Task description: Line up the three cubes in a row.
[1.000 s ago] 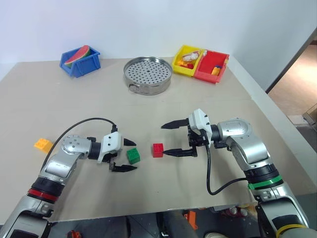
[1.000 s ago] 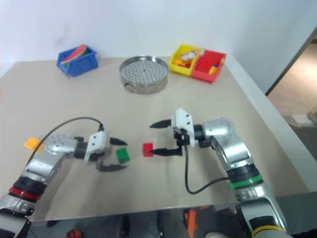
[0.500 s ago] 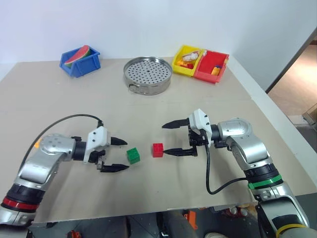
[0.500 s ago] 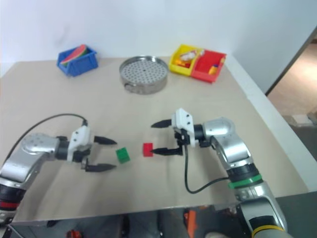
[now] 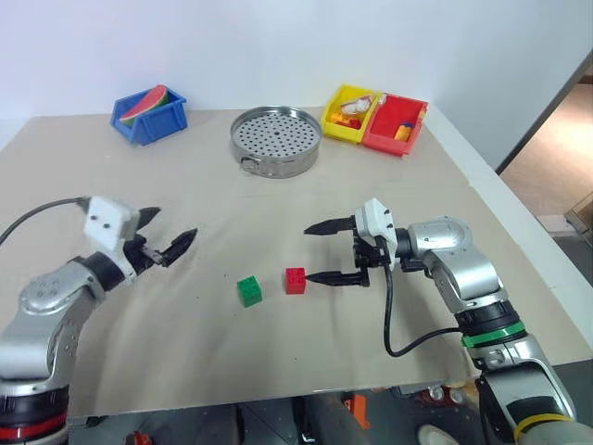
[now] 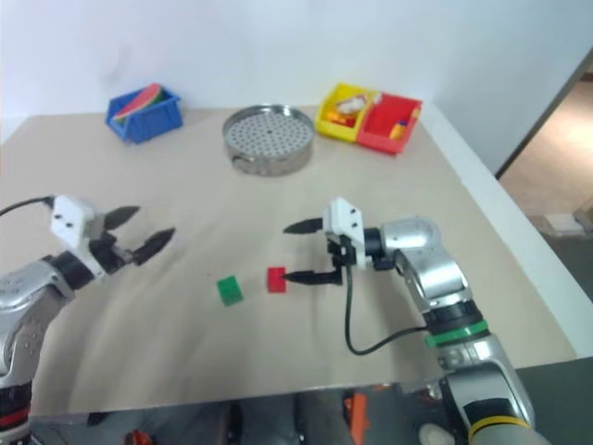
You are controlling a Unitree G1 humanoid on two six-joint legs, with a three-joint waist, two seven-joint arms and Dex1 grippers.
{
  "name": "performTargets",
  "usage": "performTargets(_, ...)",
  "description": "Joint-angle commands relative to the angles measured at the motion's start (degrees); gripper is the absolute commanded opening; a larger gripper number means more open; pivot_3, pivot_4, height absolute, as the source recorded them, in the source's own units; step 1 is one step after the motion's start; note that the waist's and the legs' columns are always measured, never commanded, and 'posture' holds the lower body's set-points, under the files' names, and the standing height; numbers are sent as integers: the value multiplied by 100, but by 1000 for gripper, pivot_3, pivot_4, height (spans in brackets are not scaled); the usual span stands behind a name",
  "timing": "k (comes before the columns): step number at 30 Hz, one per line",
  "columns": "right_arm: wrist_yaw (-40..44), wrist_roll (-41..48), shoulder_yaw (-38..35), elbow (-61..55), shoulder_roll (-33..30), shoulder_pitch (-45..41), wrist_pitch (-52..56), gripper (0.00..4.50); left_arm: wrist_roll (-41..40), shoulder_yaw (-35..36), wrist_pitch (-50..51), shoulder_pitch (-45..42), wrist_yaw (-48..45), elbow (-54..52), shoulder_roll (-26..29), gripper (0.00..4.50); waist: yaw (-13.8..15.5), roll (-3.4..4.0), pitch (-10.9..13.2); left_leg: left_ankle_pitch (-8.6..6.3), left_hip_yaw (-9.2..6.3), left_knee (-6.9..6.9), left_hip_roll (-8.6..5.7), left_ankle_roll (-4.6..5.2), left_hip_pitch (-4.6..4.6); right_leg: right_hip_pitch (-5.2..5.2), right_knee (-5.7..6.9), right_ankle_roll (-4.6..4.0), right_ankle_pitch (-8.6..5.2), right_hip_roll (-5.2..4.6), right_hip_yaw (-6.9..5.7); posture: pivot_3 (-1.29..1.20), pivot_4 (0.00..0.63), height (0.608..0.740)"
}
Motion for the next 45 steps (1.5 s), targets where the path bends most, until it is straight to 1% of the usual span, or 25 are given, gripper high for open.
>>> performTargets(1, 93, -13, -56, 120, 68, -226, -219, 4500, -218, 637, 70, 202, 320, -345, 29, 4475, 1, 0, 0, 0, -1, 0, 0, 0, 1, 0, 0, -1, 0, 1, -1, 0, 150, 740)
performTargets(8, 256, -104, 28, 461, 208, -389, -449, 4500, -739, 1871, 228, 889, -94, 290, 589, 4475, -11, 0, 0, 1, -1, 0, 6, 0, 8, 0, 3, -8, 2, 10, -5, 0, 150, 740)
performTargets(13, 282, 58, -86, 576, 385, -486, -304, 4500, -714, 2081, 125, 1384, -502, 876, 899, 4475, -12, 0, 0, 0, 4, -3, 5, -1, 7, -3, 2, -15, -3, 5, -6, 0, 150, 740)
performTargets(18, 243, 377, -260, 470, 502, -535, 52, 4500, -595, 1934, -112, 1221, -678, 1448, 1120, 4475, 10, -1, -1, 1, -1, -2, 6, -1, 6, -2, 3, -37, -16, 2, -15, 0, 150, 740)
performTargets(24, 230, 703, -373, 186, 482, -581, 478, 4500, -435, 1703, -335, 824, -740, 1947, 1274, 4475, 8, -2, -1, 0, 3, -3, 5, -1, 5, -2, 3, -16, -4, 0, -12, 0, 150, 740)
performTargets(28, 245, 749, -373, -27, 420, -516, 626, 4500, -195, 1498, -563, 784, -848, 2247, 1406, 4475, -4, -1, -1, -1, 3, -8, 7, -2, 5, -5, 3, -19, -5, 1, -12, 0, 150, 740)
performTargets(37, 181, 704, -343, -297, 313, -379, 679, 4500, 94, 1252, -929, 515, -1029, 2955, 1516, 4475, 2, -2, -1, 0, 2, -12, 11, -2, 4, -7, 3, -22, -7, 2, -17, 0, 150, 740)
performTargets(45, 131, 643, -296, -386, 236, -332, 646, 4500, 237, 836, -871, 431, -1091, 3015, 1470, 4475, 2, -3, -2, -1, 3, -12, 9, -2, 3, -8, 3, -21, -7, -2, -17, 0, 150, 740)
